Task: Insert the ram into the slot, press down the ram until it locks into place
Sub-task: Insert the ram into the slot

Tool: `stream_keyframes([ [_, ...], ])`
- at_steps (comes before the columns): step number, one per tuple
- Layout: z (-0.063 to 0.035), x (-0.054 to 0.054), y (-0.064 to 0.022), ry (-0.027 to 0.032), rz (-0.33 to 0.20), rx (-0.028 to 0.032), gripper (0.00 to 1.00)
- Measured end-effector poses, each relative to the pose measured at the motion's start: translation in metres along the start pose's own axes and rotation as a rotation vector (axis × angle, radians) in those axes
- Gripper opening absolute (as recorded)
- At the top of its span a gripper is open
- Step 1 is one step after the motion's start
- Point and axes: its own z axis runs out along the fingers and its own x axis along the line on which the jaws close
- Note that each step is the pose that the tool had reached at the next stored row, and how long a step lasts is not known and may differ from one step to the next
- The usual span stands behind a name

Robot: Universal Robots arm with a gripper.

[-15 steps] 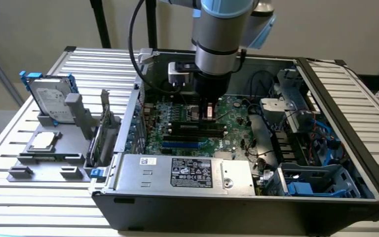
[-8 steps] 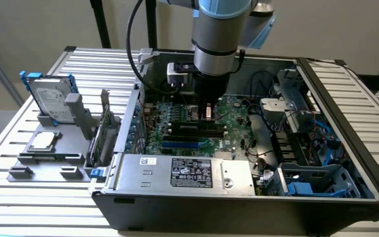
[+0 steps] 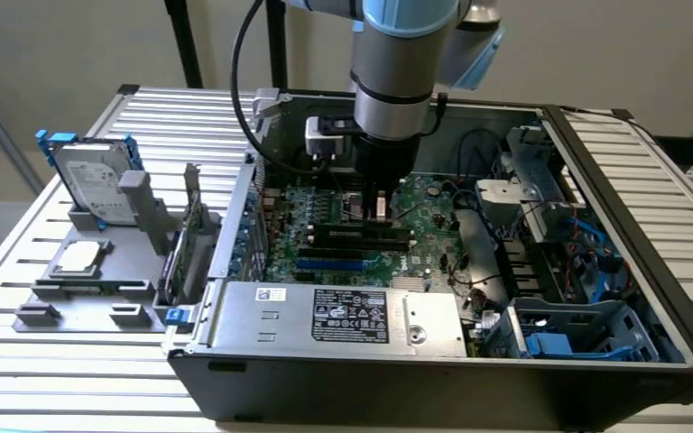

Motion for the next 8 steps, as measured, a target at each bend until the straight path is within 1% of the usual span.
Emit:
stream_keyframes([
  [3, 0.0007, 0.0000, 0.0000, 0.0016, 0.000, -0.0001, 0.13],
  [6, 0.0012, 0.0000, 0.0000, 0.0016, 0.000, 0.0000, 0.13],
  [8, 0.0032, 0.0000, 0.0003, 0.0019, 0.002, 0.0000, 0.13],
])
